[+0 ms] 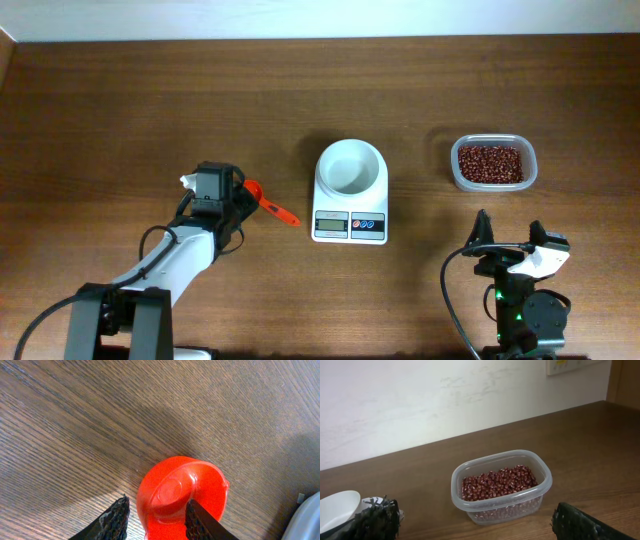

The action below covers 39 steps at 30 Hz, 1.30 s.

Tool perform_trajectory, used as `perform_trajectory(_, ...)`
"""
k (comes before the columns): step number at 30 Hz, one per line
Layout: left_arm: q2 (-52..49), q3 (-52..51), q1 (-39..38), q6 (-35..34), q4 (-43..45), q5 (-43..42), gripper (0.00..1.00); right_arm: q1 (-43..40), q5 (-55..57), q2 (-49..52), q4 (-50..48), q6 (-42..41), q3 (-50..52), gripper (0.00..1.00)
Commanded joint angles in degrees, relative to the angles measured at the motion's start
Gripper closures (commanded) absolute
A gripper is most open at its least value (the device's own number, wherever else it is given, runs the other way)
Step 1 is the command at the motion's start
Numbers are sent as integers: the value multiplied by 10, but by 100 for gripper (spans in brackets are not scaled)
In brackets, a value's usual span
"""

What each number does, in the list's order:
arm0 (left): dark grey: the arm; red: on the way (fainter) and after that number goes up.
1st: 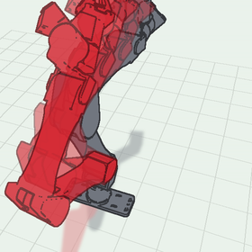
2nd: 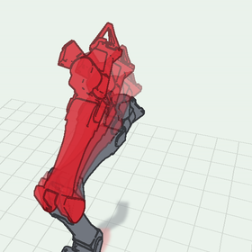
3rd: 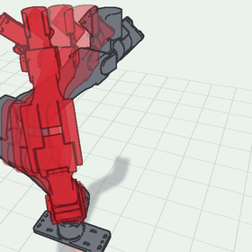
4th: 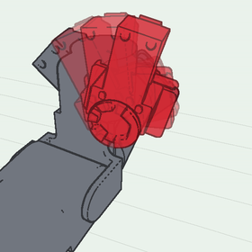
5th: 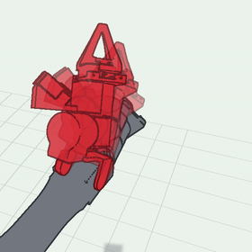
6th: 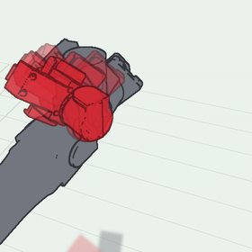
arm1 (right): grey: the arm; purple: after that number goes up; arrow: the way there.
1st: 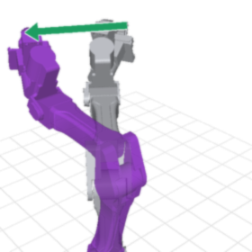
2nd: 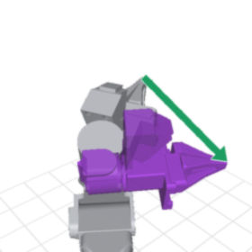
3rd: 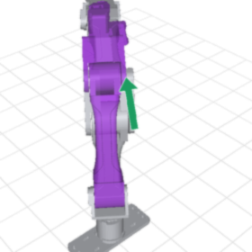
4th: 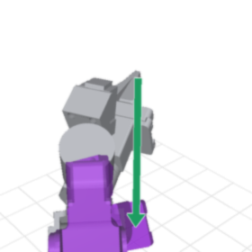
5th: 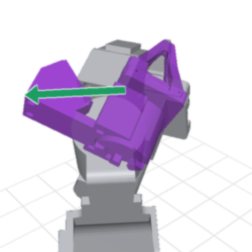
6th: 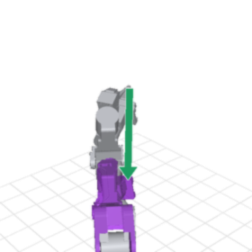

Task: Scoop and weigh 50g on scale
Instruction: 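Lift the red scoop with the left gripper toward the scale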

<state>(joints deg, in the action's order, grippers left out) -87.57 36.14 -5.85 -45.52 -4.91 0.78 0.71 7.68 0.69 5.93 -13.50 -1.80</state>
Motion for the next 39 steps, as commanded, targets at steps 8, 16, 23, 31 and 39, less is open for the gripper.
perform_trajectory(8,-6,-2,-4,-3,-14,51,62,-3,5,-4,2,0,4,1)
perform_trajectory(16,-63,-2,-4,-68,-9,48,70,-3,5,-4,2,0,4,1)
perform_trajectory(23,26,0,-4,-69,-29,-2,100,-3,5,-4,2,0,4,1)
perform_trajectory(31,189,-1,-4,-70,-265,-2,100,-3,5,-4,2,0,4,1)
perform_trajectory(39,189,-1,-4,-123,-284,-40,100,-3,5,-4,2,0,4,1)
